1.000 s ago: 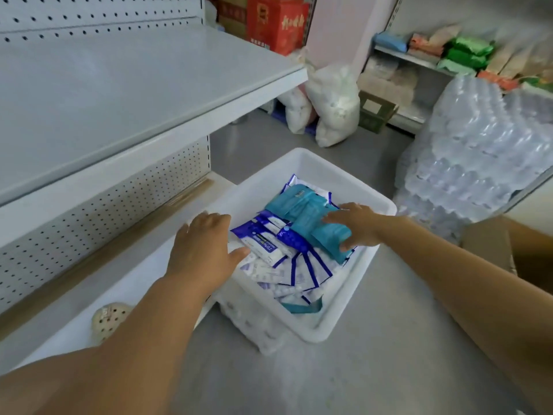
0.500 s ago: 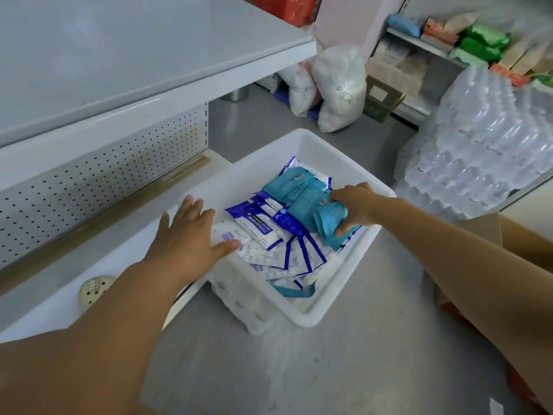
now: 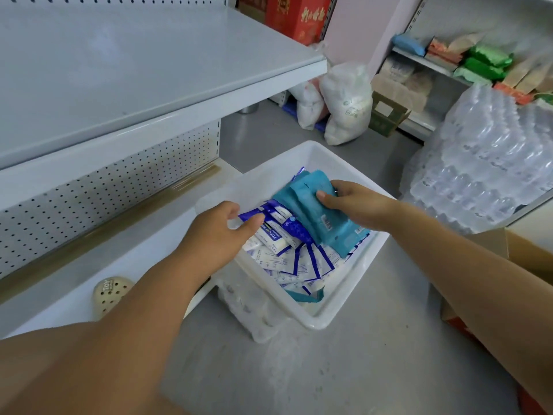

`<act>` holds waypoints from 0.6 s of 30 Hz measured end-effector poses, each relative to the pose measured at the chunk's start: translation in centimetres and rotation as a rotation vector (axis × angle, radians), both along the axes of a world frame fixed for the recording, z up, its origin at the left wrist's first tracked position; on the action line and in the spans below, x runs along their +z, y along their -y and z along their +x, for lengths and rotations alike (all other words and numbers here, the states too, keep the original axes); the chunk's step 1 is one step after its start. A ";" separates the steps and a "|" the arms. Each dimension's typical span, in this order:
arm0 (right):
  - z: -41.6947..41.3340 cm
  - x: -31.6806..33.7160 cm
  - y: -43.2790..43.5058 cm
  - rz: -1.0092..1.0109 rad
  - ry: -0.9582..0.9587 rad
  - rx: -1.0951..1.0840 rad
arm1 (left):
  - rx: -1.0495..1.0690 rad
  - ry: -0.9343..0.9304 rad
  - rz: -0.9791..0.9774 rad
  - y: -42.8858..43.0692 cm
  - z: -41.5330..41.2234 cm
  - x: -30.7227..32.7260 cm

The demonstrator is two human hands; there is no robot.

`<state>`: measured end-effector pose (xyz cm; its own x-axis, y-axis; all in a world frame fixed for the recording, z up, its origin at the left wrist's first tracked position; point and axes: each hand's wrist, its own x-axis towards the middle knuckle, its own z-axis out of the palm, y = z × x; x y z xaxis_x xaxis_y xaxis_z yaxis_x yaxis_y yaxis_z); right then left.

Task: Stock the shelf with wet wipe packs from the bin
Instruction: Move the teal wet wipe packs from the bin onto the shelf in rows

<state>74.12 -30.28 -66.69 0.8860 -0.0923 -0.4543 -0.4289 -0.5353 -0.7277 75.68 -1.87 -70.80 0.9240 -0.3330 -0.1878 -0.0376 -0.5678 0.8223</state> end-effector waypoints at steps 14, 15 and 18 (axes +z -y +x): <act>-0.5 3.2 -13.7 0.222 0.352 -0.028 | 0.247 -0.225 -0.810 -3.5 -0.4 4.6; -0.6 3.6 -14.0 0.136 0.401 -0.036 | 0.274 -0.211 -0.816 -3.9 -0.4 4.8; -1.2 4.6 -15.4 0.100 0.499 -0.089 | 0.350 -0.169 -0.853 -5.2 -0.4 5.7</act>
